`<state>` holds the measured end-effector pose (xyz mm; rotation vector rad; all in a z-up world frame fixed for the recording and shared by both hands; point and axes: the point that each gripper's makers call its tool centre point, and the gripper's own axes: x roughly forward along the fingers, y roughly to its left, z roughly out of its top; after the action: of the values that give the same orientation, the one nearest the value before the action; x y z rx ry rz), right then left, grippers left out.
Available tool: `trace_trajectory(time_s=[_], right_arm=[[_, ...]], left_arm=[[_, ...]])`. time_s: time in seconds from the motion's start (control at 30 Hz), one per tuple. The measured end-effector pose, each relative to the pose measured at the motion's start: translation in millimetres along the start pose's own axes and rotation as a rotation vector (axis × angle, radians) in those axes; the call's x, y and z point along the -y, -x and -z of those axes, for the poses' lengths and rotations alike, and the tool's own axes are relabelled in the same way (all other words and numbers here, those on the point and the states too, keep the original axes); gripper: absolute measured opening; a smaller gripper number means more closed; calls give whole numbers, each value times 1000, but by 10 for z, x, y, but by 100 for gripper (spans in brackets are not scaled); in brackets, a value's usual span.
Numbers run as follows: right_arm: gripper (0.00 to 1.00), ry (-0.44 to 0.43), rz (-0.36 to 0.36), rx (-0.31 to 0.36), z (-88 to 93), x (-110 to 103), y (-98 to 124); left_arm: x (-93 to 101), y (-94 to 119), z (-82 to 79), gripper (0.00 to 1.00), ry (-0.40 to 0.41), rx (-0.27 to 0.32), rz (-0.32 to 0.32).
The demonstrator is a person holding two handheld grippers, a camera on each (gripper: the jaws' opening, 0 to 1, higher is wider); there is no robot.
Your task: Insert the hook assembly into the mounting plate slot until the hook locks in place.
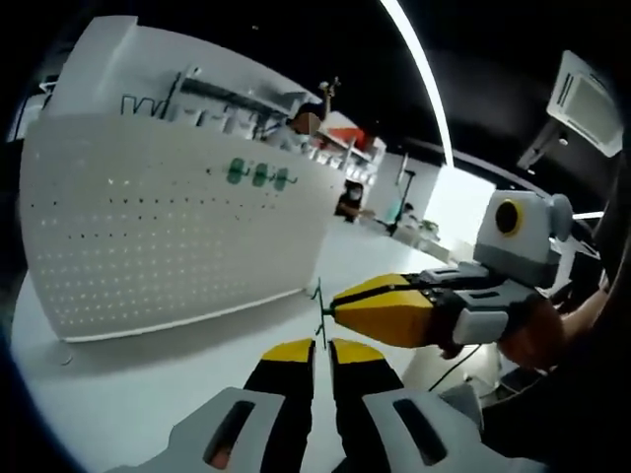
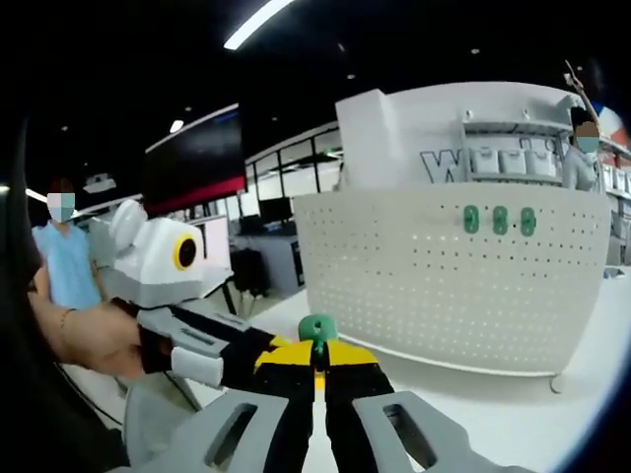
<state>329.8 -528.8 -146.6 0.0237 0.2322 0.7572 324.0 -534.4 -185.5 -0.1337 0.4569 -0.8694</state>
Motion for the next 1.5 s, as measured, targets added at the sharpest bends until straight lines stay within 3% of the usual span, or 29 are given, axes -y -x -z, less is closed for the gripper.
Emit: trace_trajectory(time_s=[0.17, 0.23, 0.37, 0.5, 0.57, 0.73, 1.0, 1.17, 1.33, 1.4, 1.5], right_arm=[[0, -3, 0, 8, -56, 65, -44], [0, 17, 2, 4, -63, 89, -63], [0, 9, 6, 4, -90, 144, -73], [0, 28, 18, 8, -158, 229, -72], [0, 40, 26, 11, -212, 302, -78], [0, 82, 71, 25, -377, 576, -101], [0, 99, 151, 59, -569, 936, -75], [0, 118, 219, 77, -668, 1244, -32], [0, 132, 318, 119, -834, 1680, 25], [0, 144, 346, 136, -883, 1815, 37], [0, 103, 411, 150, -889, 2132, 40]], left_arm=[[67, 13, 80, 44, -10, -17, 6], [111, 26, 64, 51, -20, -7, 15], [148, 56, 18, 55, -30, 9, 14], [197, 80, -82, 84, 56, 61, 28], [202, 107, -140, 95, 55, 88, 32], [232, 151, -196, 93, 14, 94, 36], [203, 196, -237, 99, -59, 98, 0], [201, 199, -226, 100, -57, 94, 5], [182, 197, -204, 100, -75, 85, 6], [172, 190, -169, 100, -51, 63, 18], [162, 207, -218, 100, -13, 89, 25]])
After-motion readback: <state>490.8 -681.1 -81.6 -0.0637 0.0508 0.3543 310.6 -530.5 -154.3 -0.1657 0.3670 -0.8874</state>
